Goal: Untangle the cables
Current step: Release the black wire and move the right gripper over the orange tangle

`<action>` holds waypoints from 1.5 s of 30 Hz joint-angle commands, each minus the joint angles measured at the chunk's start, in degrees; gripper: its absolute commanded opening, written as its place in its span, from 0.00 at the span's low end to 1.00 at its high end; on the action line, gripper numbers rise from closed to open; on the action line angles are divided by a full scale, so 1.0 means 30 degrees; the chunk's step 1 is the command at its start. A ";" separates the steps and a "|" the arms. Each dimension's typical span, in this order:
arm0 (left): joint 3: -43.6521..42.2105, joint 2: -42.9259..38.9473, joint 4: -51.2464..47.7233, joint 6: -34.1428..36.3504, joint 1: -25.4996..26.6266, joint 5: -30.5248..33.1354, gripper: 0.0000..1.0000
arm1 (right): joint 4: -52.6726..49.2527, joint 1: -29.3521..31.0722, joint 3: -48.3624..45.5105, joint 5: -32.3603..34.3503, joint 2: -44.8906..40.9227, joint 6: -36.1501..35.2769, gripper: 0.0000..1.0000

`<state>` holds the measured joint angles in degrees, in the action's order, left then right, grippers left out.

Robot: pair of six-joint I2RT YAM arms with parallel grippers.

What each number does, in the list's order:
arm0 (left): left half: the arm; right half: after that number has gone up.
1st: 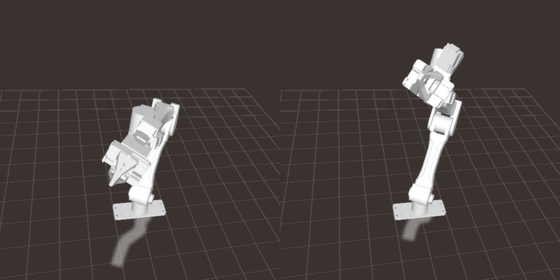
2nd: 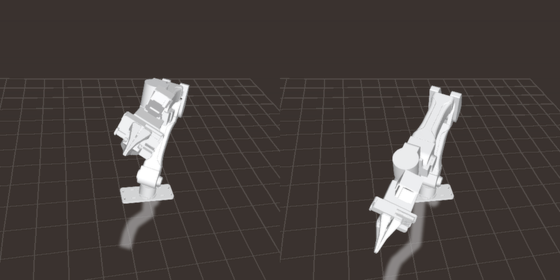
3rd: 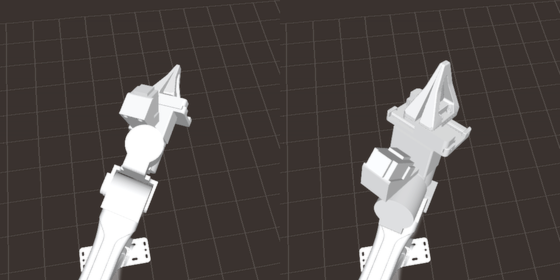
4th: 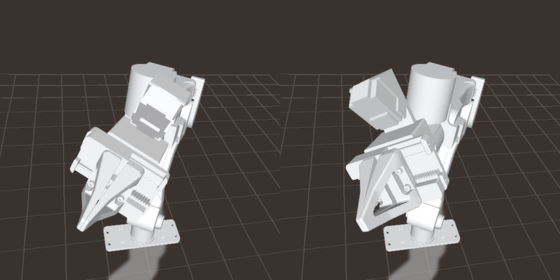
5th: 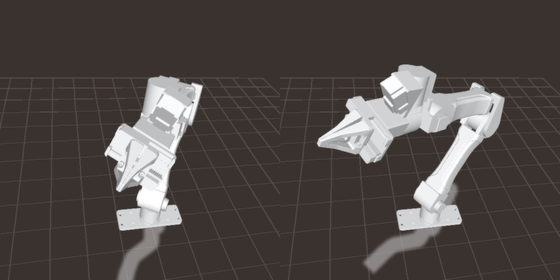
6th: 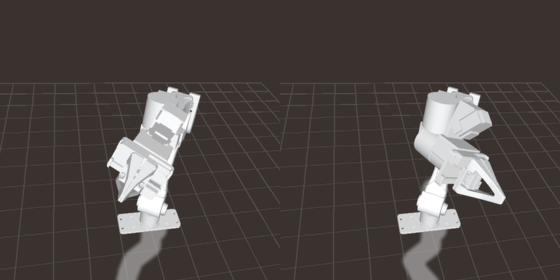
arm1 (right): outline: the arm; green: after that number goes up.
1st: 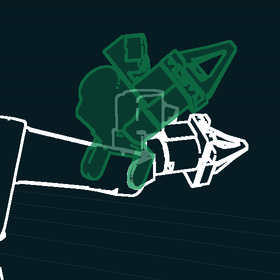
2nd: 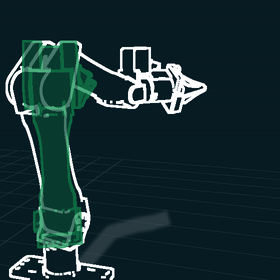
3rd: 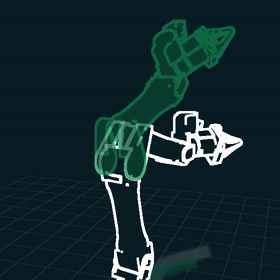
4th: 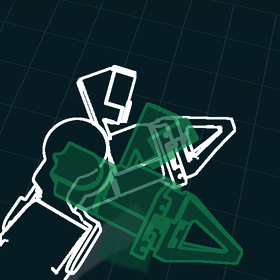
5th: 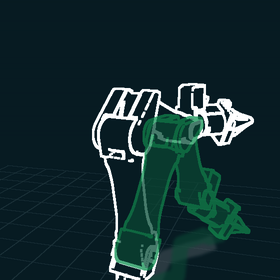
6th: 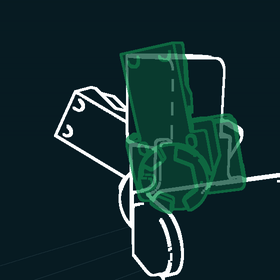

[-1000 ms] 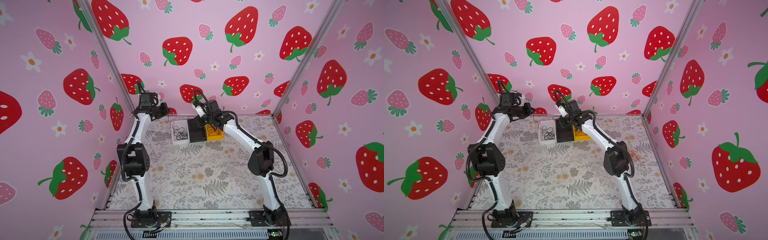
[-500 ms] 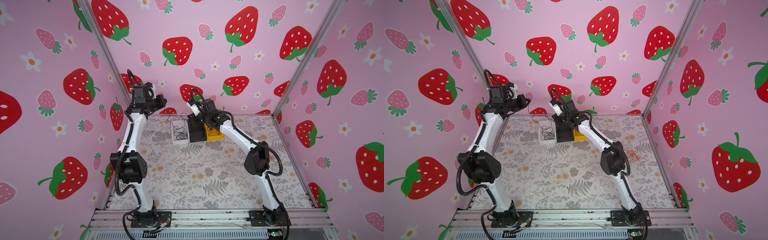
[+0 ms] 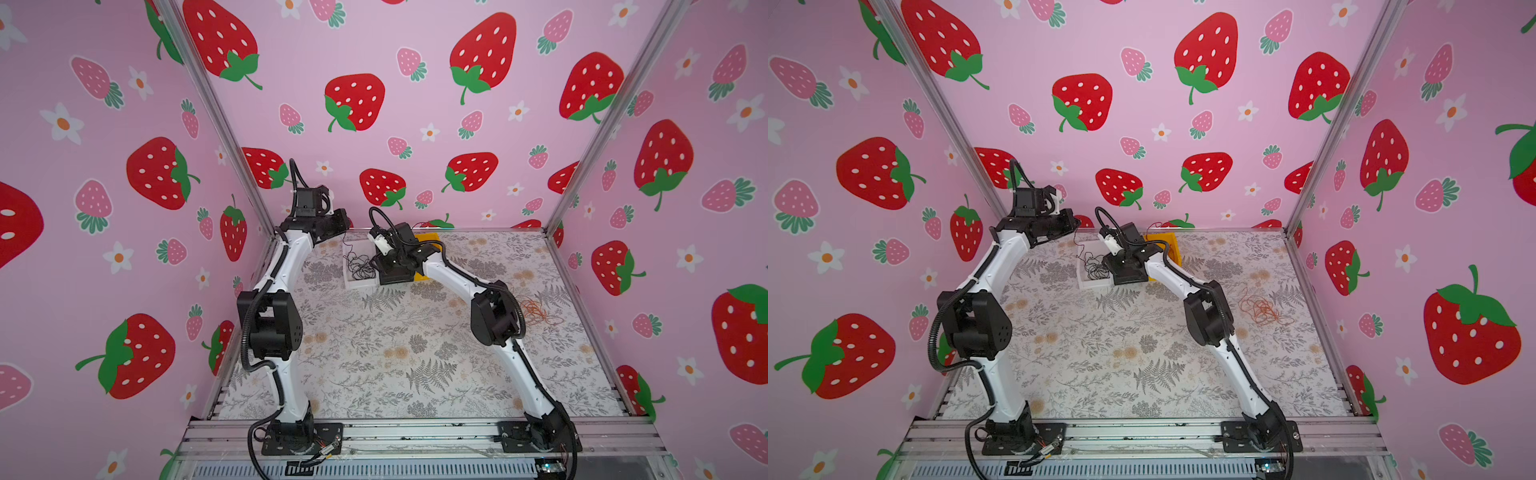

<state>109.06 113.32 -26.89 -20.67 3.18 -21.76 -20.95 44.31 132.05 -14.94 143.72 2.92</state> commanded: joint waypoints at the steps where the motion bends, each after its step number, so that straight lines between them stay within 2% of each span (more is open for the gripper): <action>1: 0.0328 0.0230 0.0040 0.0744 0.0667 0.1544 0.00 | -0.0042 0.0133 -0.0249 0.0557 -0.1648 0.0366 0.66; 3: 0.0191 0.0498 0.0038 0.0785 0.0994 0.2055 0.00 | 0.0313 0.0097 -0.0937 0.0846 -0.2472 0.0541 0.74; 7: -0.0545 0.0832 0.0768 0.0180 0.1167 0.2808 0.00 | 0.0334 -0.0081 -0.2238 0.1896 -0.3974 0.0914 0.78; 10: -0.0320 0.1491 0.0934 0.0035 0.1195 0.2774 0.00 | 0.0527 -0.0223 -0.4605 0.2689 -0.6035 0.0882 0.80; 15: 0.0675 0.3208 0.0865 -0.0190 0.1313 0.2389 0.00 | 0.3005 -0.0360 -1.1729 0.3588 -1.1807 0.0752 0.81; 19: 0.0192 0.3808 0.1500 -0.0518 0.1422 0.2402 0.00 | 0.3054 -0.0777 -1.6116 0.5353 -1.5609 0.1089 0.83; 21: 0.0022 0.3944 0.1513 -0.0501 0.1596 0.2501 0.00 | 0.3004 -0.1430 -1.8448 0.6400 -1.7449 0.1593 0.85; 24: -0.0556 0.3760 0.1734 -0.0322 0.1824 0.2837 0.01 | 0.2959 -0.3201 -2.1444 0.6595 -1.9823 0.2747 0.86; 25: -0.0805 0.3595 0.1897 -0.0287 0.1868 0.2886 0.05 | 0.2701 -0.3880 -2.2058 0.6590 -2.0345 0.3151 0.87; 26: -0.1091 0.3351 0.2015 -0.0315 0.1870 0.2970 0.16 | 0.2310 -0.4748 -2.2715 0.6584 -2.0858 0.3518 0.87; 29: -0.2153 0.2481 0.2478 -0.0607 0.1870 0.3261 0.36 | 0.0918 -0.7111 -2.4035 0.6872 -2.1744 0.4258 0.87; 32: -0.4337 0.0938 0.4379 -0.1004 0.1925 0.3269 0.52 | 0.0168 -0.8999 -2.5336 0.6918 -2.2222 0.4385 0.87; 34: -0.5033 0.0173 0.4769 -0.1024 0.1952 0.3325 0.55 | 0.0190 -1.0085 -2.6174 0.6671 -2.2360 0.4500 0.87; 40: -0.6282 -0.2397 0.4657 0.0189 0.2132 0.3893 0.59 | 0.0163 -1.3013 -2.7355 0.5584 -2.1412 0.4495 0.87; 45: -0.8634 -0.5508 0.5237 0.1450 0.2544 0.3794 0.62 | 0.0595 -1.3721 -2.6477 0.5950 -2.0157 0.3440 0.86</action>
<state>86.32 101.36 -13.10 -19.42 9.61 -10.96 -19.51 3.46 50.52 3.14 81.58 14.72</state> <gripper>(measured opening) 0.612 0.860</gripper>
